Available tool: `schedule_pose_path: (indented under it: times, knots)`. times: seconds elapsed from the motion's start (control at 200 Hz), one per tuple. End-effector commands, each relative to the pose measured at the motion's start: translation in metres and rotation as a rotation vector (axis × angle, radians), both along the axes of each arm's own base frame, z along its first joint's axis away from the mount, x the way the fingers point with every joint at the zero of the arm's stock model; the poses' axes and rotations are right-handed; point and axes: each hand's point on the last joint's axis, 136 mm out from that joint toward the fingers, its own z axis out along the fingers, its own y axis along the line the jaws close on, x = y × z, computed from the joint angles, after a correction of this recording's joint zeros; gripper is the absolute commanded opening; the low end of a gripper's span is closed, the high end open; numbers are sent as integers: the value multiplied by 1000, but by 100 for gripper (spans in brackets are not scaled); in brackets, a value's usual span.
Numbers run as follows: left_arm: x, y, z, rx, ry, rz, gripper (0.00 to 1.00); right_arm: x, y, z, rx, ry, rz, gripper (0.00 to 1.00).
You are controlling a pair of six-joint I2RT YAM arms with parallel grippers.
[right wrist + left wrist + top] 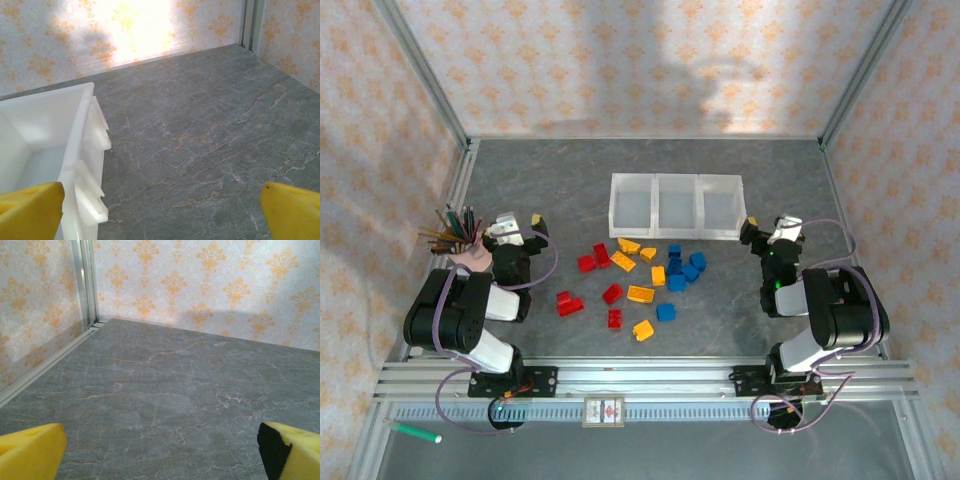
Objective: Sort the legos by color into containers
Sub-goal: Pick up the lego from the center of the table.
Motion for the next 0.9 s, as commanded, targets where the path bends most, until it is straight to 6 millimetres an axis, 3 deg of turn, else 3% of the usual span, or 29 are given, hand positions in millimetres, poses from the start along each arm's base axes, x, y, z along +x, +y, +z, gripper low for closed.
schedule_pose_path:
  times: [0.0, 0.28, 0.526, 0.821, 0.896]
  knots:
    - [6, -4, 8, 16, -22, -24, 99, 5, 2, 18, -10, -62, 8, 100]
    - [-4, 1, 16, 5, -63, 7, 99, 6, 5, 20, -13, -61, 30, 100]
    - [-19, 7, 36, -36, -84, 45, 99, 13, -3, 38, 29, -13, -28, 100]
    - [-19, 1, 72, -234, -86, 28, 99, 2, -7, 77, 312, -14, -105, 100]
    - [-24, 5, 74, -343, -104, 59, 99, -6, -9, 73, 412, 35, -153, 100]
